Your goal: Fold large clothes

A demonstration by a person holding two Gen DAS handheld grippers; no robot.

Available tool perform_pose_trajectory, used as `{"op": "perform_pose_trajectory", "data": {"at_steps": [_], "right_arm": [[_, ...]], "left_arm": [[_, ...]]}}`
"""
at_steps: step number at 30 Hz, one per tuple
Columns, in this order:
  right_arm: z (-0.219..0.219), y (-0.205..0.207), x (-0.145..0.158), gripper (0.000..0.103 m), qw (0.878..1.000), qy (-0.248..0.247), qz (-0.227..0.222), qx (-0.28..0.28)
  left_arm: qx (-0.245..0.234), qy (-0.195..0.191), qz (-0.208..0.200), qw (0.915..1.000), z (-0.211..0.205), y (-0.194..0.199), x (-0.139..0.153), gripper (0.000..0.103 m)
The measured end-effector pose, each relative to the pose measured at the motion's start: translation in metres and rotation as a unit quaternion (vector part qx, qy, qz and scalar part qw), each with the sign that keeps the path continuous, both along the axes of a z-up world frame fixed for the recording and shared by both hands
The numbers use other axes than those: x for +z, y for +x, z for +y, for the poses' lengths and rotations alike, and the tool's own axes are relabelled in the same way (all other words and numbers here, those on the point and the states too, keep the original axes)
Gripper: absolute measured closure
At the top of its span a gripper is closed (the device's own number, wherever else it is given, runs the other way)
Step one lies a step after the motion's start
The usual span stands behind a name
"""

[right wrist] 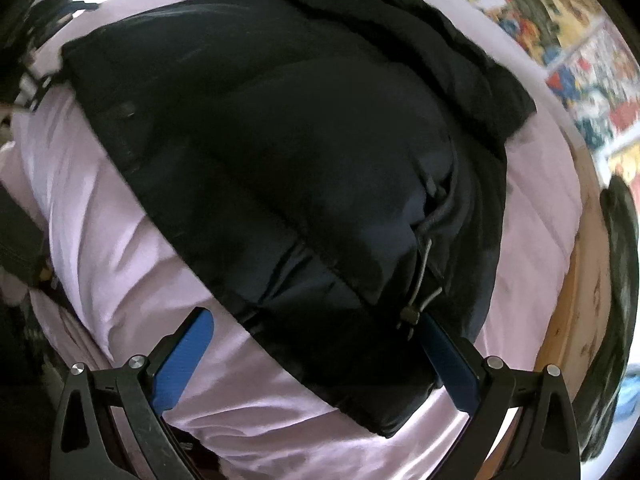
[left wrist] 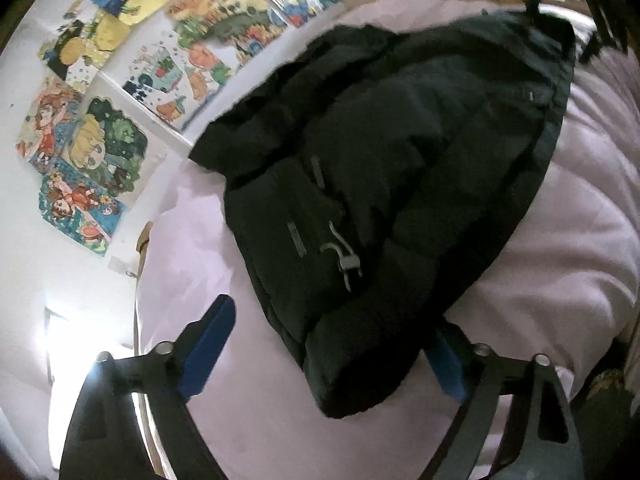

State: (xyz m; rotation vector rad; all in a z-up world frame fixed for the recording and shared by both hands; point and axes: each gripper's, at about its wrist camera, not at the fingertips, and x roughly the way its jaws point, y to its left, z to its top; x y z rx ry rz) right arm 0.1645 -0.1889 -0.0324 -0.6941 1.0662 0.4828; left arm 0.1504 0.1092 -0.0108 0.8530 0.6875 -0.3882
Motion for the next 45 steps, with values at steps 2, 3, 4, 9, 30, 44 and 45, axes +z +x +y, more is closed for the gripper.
{"op": "perform_pose_trajectory", "data": {"at_steps": [2,3,4,9,30,44,45], "right_arm": [[0.005,-0.013,-0.005,0.000,0.999,-0.020,-0.018,0.031],[0.007,-0.018,-0.009,0.000,0.998,-0.037,-0.030,0.045],[0.008,-0.023,-0.013,0.000,0.996,-0.057,-0.046,0.057],[0.007,-0.037,-0.036,0.000,0.980,-0.140,-0.118,0.082],[0.002,-0.038,-0.045,0.073,0.959,-0.199,-0.188,0.074],[0.004,-0.036,-0.040,0.075,0.963,-0.179,-0.185,0.079],[0.005,-0.039,-0.042,0.065,0.963,-0.178,-0.184,0.083]], "left_arm": [[-0.002,-0.014,-0.002,0.9999,-0.002,-0.001,0.007,0.034],[-0.004,-0.021,0.000,0.9998,-0.003,-0.001,0.010,0.043],[-0.008,-0.025,0.001,0.9997,-0.004,-0.001,0.012,0.051],[-0.021,-0.032,0.005,0.9993,-0.014,-0.002,0.018,0.076],[0.041,-0.058,0.035,0.9969,-0.032,0.015,0.024,0.087],[0.052,-0.073,0.037,0.9952,-0.029,0.021,0.031,0.088],[0.055,-0.077,0.037,0.9949,-0.029,0.021,0.032,0.088]]}}
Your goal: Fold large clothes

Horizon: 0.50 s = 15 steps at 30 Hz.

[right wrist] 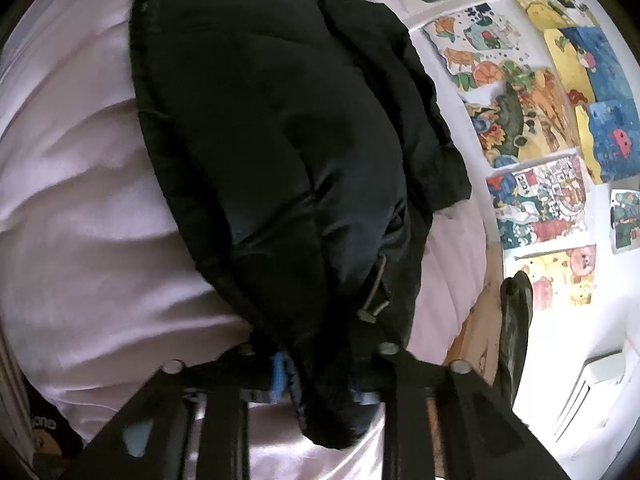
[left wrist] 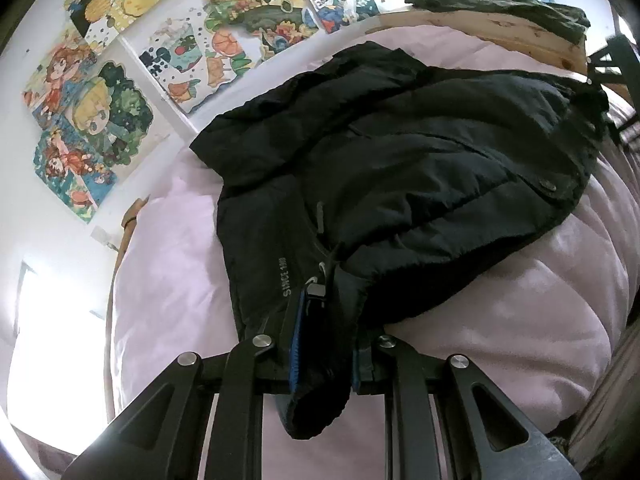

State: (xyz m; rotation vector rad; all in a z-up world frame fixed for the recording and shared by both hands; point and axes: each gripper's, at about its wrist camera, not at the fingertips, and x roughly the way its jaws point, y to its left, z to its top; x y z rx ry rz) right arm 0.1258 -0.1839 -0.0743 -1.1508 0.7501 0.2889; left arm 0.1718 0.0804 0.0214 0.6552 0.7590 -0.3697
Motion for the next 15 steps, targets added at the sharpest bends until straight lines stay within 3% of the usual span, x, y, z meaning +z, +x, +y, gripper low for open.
{"op": "perform_pose_trajectory", "data": {"at_steps": [1,4,6,12,15], "right_arm": [[0.000,-0.002,-0.002,0.052,1.000,0.001,0.001,0.004],[0.004,-0.012,-0.010,0.028,0.999,-0.016,-0.029,0.025],[0.004,-0.013,-0.013,0.025,0.998,-0.029,-0.050,0.029],[-0.007,0.009,-0.014,0.025,0.995,-0.039,-0.088,-0.032],[-0.017,0.017,-0.015,0.025,0.994,-0.038,-0.087,-0.055]], "left_arm": [[0.002,-0.002,-0.001,1.0000,0.000,0.000,0.001,0.088],[0.010,-0.011,-0.004,0.9999,-0.001,0.001,0.005,0.088],[0.016,-0.017,-0.004,0.9997,-0.001,0.002,0.008,0.088],[0.030,-0.029,0.001,0.9991,-0.004,0.008,0.019,0.088],[0.034,-0.032,-0.001,0.9989,-0.005,0.009,0.023,0.088]]}}
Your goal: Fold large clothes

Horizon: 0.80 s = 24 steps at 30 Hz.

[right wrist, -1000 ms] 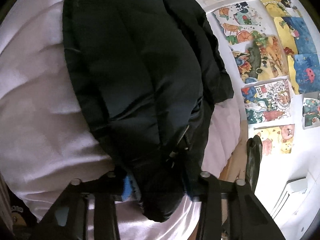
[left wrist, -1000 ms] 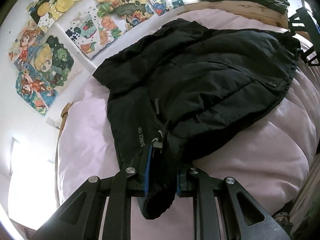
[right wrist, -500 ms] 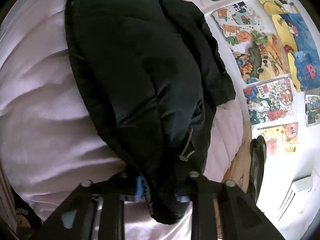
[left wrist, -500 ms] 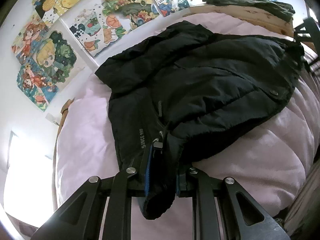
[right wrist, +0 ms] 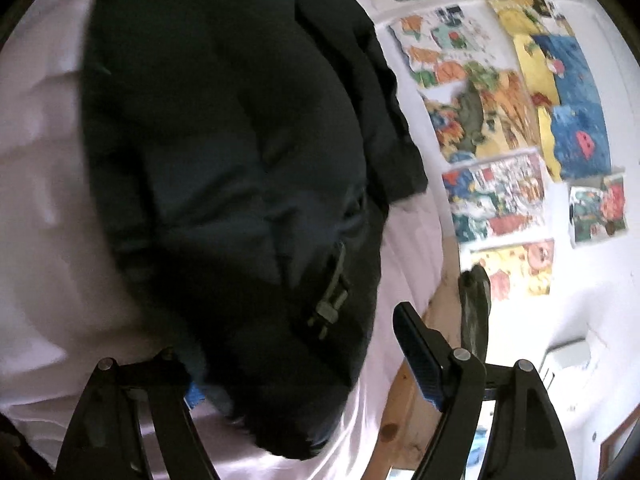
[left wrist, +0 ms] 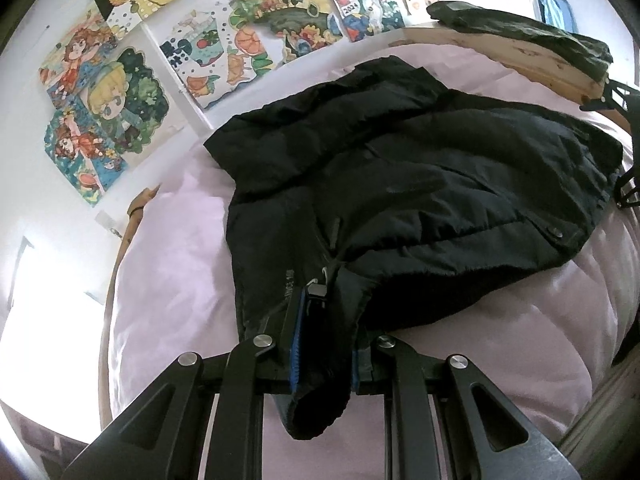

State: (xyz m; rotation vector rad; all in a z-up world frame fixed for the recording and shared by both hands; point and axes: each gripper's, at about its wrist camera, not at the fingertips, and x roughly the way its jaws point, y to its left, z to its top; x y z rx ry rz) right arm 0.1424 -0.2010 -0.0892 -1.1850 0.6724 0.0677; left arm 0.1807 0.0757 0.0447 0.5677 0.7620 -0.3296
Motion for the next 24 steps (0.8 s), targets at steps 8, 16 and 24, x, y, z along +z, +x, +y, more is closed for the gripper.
{"op": "perform_pose_trajectory", "data": {"at_steps": [8,16,24], "right_arm": [[-0.006,0.000,0.014,0.074,0.999,0.037,0.006,-0.007],[-0.016,0.000,0.040,0.090,0.994,0.109,0.000,-0.009],[-0.015,0.000,0.073,0.092,0.987,0.156,-0.030,-0.014]], "left_arm": [[0.005,-0.005,0.002,1.0000,0.002,-0.001,0.001,0.088],[0.009,-0.019,0.010,0.9997,0.009,-0.009,0.002,0.089],[0.012,-0.019,0.013,0.9997,0.013,-0.021,0.009,0.091]]}}
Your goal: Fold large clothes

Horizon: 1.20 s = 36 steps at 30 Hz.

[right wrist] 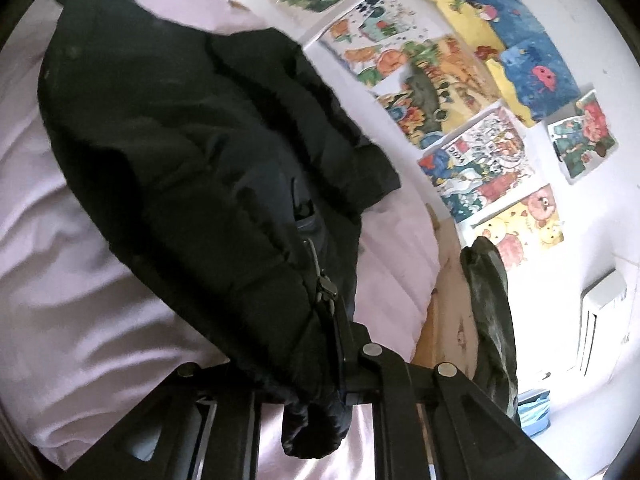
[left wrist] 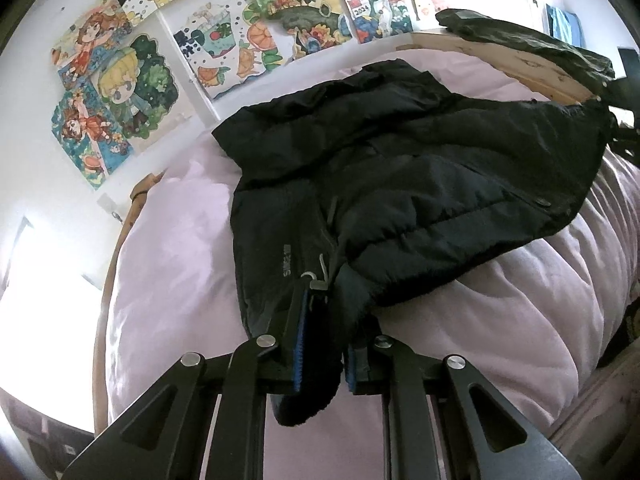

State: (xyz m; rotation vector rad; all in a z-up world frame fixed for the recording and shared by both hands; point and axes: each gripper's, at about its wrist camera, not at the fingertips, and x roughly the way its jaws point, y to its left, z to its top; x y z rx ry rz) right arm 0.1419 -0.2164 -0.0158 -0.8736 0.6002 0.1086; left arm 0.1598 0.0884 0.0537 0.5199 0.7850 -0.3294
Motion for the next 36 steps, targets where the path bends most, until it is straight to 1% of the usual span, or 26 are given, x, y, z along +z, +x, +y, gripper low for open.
{"op": "perform_pose_trajectory", "data": {"at_steps": [5,10,12,15,18,21,25,28,30,34,36], "right_arm": [[-0.001,-0.013,0.016,0.094,1.000,0.009,-0.004,0.007],[-0.008,-0.045,0.035,0.094,1.000,0.016,-0.011,0.023],[-0.010,-0.058,0.045,0.094,0.999,0.030,-0.014,0.024],[-0.016,-0.065,0.062,0.094,0.998,0.061,-0.030,0.016],[-0.024,-0.051,0.082,0.094,0.994,0.101,-0.049,-0.010],[-0.026,-0.035,0.098,0.094,0.990,0.125,-0.063,-0.027],[-0.024,-0.016,0.114,0.094,0.985,0.151,-0.070,-0.045],[-0.025,0.000,0.123,0.094,0.983,0.163,-0.071,-0.053],[-0.023,0.017,0.132,0.094,0.983,0.160,-0.072,-0.052],[-0.018,0.055,0.150,0.094,0.984,0.149,-0.088,-0.047],[-0.019,0.076,0.155,0.094,0.981,0.161,-0.099,-0.051]], "left_arm": [[-0.011,0.001,-0.010,0.9999,0.005,-0.016,0.009,0.093],[-0.028,-0.007,-0.026,0.9993,0.011,-0.043,0.029,0.093],[-0.033,-0.021,-0.034,0.9987,0.012,-0.051,0.040,0.093],[-0.026,-0.058,-0.054,0.9965,0.013,-0.053,0.061,0.093],[-0.001,-0.083,-0.066,0.9944,0.011,-0.041,0.077,0.093],[0.024,-0.073,-0.082,0.9937,0.001,-0.033,0.090,0.093],[0.054,-0.071,-0.089,0.9921,-0.007,-0.022,0.101,0.093],[0.068,-0.074,-0.098,0.9901,-0.011,-0.007,0.109,0.093],[0.075,-0.076,-0.113,0.9878,-0.012,0.010,0.115,0.093],[0.107,-0.113,-0.132,0.9791,-0.007,0.049,0.124,0.093],[0.117,-0.123,-0.141,0.9754,-0.006,0.075,0.129,0.093]]}}
